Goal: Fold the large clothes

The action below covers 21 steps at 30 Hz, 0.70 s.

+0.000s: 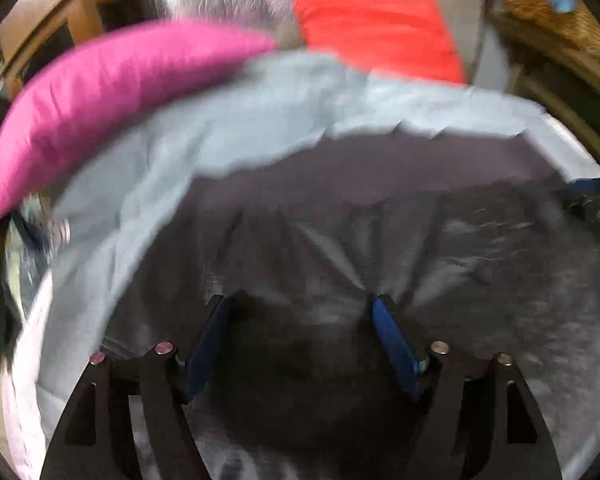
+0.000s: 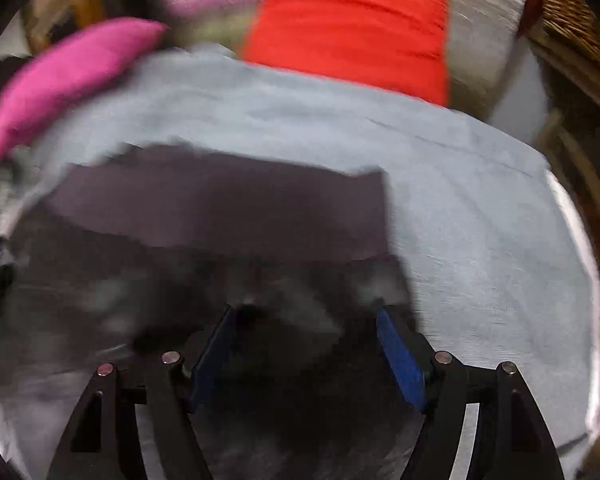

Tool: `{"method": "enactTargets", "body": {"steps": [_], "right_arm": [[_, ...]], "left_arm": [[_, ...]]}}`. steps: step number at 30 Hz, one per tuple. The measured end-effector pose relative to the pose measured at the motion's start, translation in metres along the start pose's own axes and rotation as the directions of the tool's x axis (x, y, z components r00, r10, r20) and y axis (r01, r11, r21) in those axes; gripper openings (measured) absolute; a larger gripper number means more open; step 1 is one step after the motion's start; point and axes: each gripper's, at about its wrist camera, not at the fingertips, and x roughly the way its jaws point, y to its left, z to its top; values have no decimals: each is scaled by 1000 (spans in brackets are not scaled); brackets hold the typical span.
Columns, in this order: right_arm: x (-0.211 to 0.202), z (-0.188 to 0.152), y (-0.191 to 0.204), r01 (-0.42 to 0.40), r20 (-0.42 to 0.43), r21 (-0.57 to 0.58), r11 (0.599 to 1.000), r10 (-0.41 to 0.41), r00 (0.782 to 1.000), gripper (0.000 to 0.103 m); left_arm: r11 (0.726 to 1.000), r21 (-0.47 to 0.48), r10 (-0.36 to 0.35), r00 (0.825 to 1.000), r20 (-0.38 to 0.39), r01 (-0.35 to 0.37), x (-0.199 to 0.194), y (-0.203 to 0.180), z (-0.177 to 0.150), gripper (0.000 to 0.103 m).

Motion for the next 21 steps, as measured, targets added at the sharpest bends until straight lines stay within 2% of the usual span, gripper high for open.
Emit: {"method": "enactTargets", "body": {"steps": [2,5,8,9,12,14,16,18,19,21], "right_arm": [[8,2,-12,24,-1,62,998,-24,1000,88],[3,1,-20,17,28,100,995,-20,999,88],[-26,-7,-18,16,109,108,994,-28,994,88],[-42,-12,-17,7,142,110,994,-23,990,88],[-99,-41,-1,-47,282,119,992,12,959,88],[-122,-63,20,-82,333,101,992,44,942,88],[-139,-99,48,-98,379,86,991,59,924,88],[-141,-126,72,-69,388,56,996,42,920,88],[-139,-142,87,-14,393,50,999,-7,919,88],[-125,-153,106,16,381,36,999,-28,924,88]], "left_arm": [[999,-39,9,1000,-17,-10,10,6,2,78],[996,-87,5,1000,-23,-7,7,13,6,78],[994,-105,3,1000,-5,-3,-11,19,0,78],[994,-113,3,1000,22,0,-24,20,-5,78],[989,-150,0,992,125,19,-66,17,-28,78],[983,-175,-15,981,195,49,-93,11,-47,78],[983,-169,-18,965,263,65,-115,-4,-68,78],[988,-153,13,950,313,37,-128,-19,-86,78],[989,-146,29,943,331,21,-130,-30,-97,78],[993,-115,48,941,335,-10,-120,-45,-102,78]]}}
